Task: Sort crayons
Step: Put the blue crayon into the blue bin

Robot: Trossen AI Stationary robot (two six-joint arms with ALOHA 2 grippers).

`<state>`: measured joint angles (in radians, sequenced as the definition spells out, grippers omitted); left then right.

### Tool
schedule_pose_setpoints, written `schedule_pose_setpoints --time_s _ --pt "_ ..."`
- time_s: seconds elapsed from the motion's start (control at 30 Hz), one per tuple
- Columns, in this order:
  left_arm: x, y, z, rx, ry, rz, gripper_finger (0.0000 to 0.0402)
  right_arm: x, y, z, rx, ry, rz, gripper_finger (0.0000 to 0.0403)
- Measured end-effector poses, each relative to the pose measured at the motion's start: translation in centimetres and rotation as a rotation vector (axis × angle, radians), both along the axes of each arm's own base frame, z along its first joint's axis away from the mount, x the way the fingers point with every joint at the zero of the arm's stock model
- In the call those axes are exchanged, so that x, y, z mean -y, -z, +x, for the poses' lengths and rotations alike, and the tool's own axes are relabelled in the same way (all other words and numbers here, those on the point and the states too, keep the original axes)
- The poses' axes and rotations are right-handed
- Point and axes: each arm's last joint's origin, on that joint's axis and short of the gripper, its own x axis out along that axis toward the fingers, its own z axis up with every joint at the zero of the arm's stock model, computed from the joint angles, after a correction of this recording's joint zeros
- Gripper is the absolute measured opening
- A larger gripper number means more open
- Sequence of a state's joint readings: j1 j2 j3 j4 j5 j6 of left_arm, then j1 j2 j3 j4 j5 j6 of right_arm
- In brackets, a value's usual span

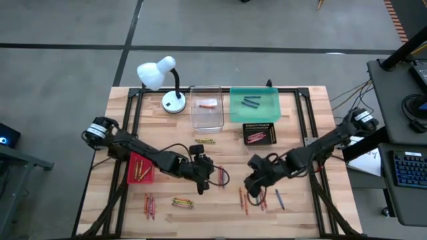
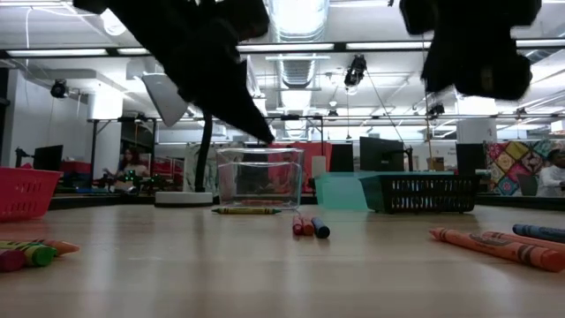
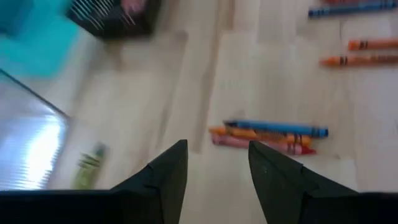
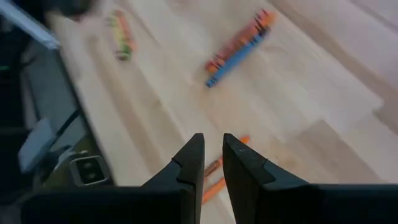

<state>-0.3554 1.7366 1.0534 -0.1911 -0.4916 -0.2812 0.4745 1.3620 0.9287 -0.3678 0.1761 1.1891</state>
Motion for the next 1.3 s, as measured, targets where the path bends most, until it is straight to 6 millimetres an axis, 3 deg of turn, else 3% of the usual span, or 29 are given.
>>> schedule_pose_setpoints --time_s 0.17,0.27,0.5,0.73,1.03,1.3 --pt "0.7 -1.6 -0.8 0.040 0.025 0.081 0.0153 -0.9 2.4 0.9 -0.143 0.015 0.067 0.0047" --pt "1.1 -2.5 -1.4 0.052 0.057 0.099 0.0153 -1.3 2.8 1.3 -0.234 0.022 0.086 0.0047" --pt "0.7 -3.9 -3.3 -0.005 0.035 0.203 0.0153 -1.4 0.6 1.4 -0.488 0.082 -0.003 0.0047" --pt "0.0 -5.8 -5.8 -0.034 -0.003 0.227 0.0153 -1.0 -1.5 0.2 -0.696 0.111 -0.049 0.0047" --pt "-1.6 -7.1 -9.8 0.075 -0.042 0.178 0.0153 -1.3 -0.9 -1.4 -0.839 0.120 -0.005 0.0047" --pt "-2.6 -7.5 -11.6 0.224 -0.083 0.114 0.0153 -2.6 -0.1 -2.5 -0.870 0.095 0.005 0.0068"
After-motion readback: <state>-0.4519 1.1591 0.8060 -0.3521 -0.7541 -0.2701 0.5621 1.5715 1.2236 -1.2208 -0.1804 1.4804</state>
